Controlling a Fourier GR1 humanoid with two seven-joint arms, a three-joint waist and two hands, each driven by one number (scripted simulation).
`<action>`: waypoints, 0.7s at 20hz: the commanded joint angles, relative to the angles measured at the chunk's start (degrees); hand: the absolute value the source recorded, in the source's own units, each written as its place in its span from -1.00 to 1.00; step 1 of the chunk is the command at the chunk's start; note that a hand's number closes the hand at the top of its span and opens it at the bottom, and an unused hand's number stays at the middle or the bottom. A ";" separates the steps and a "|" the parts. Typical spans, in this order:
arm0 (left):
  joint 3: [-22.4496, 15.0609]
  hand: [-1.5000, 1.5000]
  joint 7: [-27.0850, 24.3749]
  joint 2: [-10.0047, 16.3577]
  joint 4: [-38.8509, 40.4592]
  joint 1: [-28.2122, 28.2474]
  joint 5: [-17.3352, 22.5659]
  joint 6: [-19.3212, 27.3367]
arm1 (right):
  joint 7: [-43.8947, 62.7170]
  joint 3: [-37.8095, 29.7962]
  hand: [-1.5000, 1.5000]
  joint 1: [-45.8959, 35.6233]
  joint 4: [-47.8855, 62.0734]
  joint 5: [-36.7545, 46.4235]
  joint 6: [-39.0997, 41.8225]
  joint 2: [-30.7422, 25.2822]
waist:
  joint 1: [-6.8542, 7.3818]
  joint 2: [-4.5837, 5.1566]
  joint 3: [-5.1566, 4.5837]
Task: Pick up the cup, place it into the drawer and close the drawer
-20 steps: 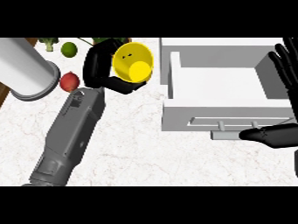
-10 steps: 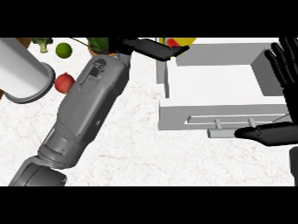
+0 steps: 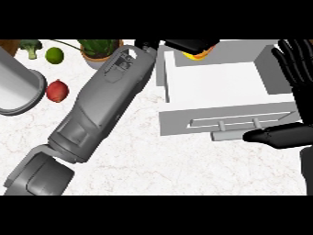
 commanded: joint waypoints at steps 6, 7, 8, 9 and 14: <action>-10.22 1.00 4.87 -0.01 8.85 -1.75 2.67 -4.89 | -0.76 0.01 -1.00 -2.84 2.19 -2.16 3.06 -1.37 | -4.18 1.20 0.08; -10.92 1.00 3.31 -0.01 8.90 -0.54 3.04 -3.67 | -1.10 0.20 -1.00 -3.95 2.61 -1.92 2.50 -0.86 | -4.80 1.48 0.08; -11.98 1.00 4.23 -0.01 9.27 0.15 3.29 -4.89 | -1.58 1.30 -1.00 -2.88 1.52 -1.70 2.20 0.44 | -5.24 1.39 0.08; -12.95 1.00 3.18 -0.01 8.10 1.29 4.19 -3.87 | -0.29 3.21 -1.00 -3.69 0.70 -0.53 1.94 0.86 | -5.90 1.34 0.02; -12.52 -1.00 -0.67 -0.01 7.03 2.86 7.53 -4.61 | -0.56 3.12 -1.00 -4.95 1.42 -1.74 2.98 0.69 | -6.66 2.00 -0.06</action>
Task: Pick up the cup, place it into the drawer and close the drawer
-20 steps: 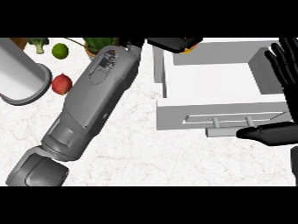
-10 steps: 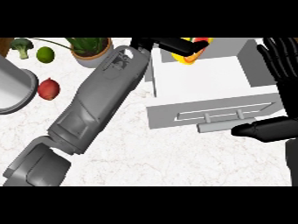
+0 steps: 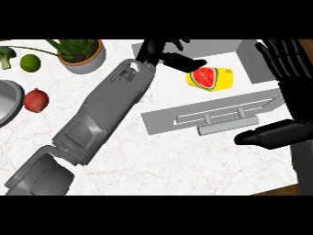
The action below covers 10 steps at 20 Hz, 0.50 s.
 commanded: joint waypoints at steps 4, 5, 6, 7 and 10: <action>1.59 -1.00 -5.15 0.00 -3.06 2.81 7.60 -0.62 | 1.25 4.51 -1.00 -1.56 0.20 -6.18 6.82 1.14 | -0.85 0.29 -0.09; 1.66 -1.00 -6.34 0.00 -3.55 3.32 8.70 -0.78 | 1.89 4.73 1.00 -2.78 0.24 -7.12 7.76 0.71 | -1.58 0.52 -0.12; 2.45 -1.00 -7.03 0.00 -4.47 2.08 9.80 -1.32 | 1.30 5.93 1.00 -2.25 0.04 -8.46 10.59 0.16 | -1.57 0.45 -0.10; 2.28 -1.00 -8.81 0.00 -5.75 3.36 11.15 -2.53 | 0.78 7.51 1.00 -2.85 -0.37 -9.46 11.90 1.03 | -1.54 0.39 -0.12; 3.56 -1.00 -11.64 0.00 -6.32 2.25 13.90 -1.47 | 4.45 9.66 1.00 -1.42 0.27 -12.82 16.69 -1.07 | -0.46 -0.15 -0.12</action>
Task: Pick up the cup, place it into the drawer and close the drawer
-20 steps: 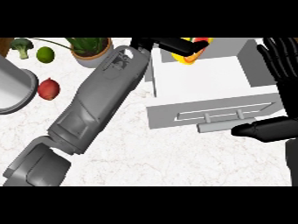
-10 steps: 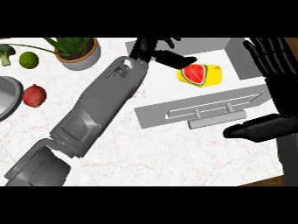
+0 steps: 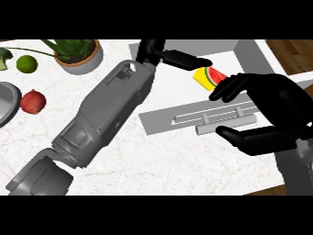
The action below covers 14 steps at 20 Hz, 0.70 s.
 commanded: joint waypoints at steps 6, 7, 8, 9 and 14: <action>2.00 -1.00 -7.75 -0.01 -0.17 0.24 6.74 4.09 | 6.66 8.50 1.00 3.19 -0.78 3.93 13.44 -10.63 | 3.27 -1.24 -0.02; 1.66 -1.00 -6.64 -0.01 -0.47 -0.67 7.21 5.09 | 6.98 9.20 -1.00 4.74 -2.16 6.11 13.77 -11.87 | 3.88 -1.75 0.01; 1.15 -1.00 -8.03 -0.01 0.27 -0.27 7.61 5.67 | 6.21 10.22 -1.00 5.28 -1.91 9.23 12.55 -10.99 | 3.96 -1.43 0.04; 2.40 -1.00 -7.82 -0.01 1.09 -1.80 7.34 4.26 | 4.30 6.97 -1.00 5.97 0.52 10.34 13.04 -13.39 | 5.76 -1.43 0.07; 3.02 -1.00 -10.40 -0.01 0.39 1.89 9.33 2.15 | 1.07 13.10 -1.00 6.34 2.88 29.04 4.80 -10.94 | 9.36 -1.82 0.05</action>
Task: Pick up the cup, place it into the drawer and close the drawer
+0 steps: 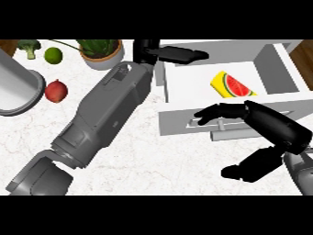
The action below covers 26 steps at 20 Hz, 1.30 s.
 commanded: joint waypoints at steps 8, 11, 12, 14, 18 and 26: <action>2.31 -1.00 -4.21 1.45 -2.84 6.73 1.69 -5.73 | -12.65 10.24 -1.00 -0.90 26.46 24.34 -11.13 3.89 | 6.55 -0.59 0.02; 1.51 -1.00 -4.45 2.65 -5.77 11.15 1.28 -7.39 | -15.69 8.86 1.00 -6.79 37.83 26.68 -13.13 4.84 | 8.25 -0.74 0.03; 1.19 -1.00 -5.60 0.58 -6.92 11.06 1.04 -5.38 | -18.16 8.96 1.00 -7.19 42.63 27.97 -15.37 5.54 | 9.18 -0.59 0.10; 1.94 -1.00 -3.05 4.35 -8.48 11.77 1.72 -7.97 | -20.70 6.94 1.00 -11.30 49.77 28.64 -17.61 6.40 | 9.26 -0.52 0.11; 2.37 -1.00 -2.75 7.54 -11.26 14.83 2.05 -10.15 | -28.46 2.46 1.00 -16.51 58.74 27.88 -22.68 6.93 | 10.06 -0.40 0.17; 1.37 -1.00 -0.65 9.94 -15.18 19.79 2.31 -13.98 | -32.65 -7.68 1.00 -29.55 71.77 23.99 -25.45 2.56 | 13.06 0.65 0.27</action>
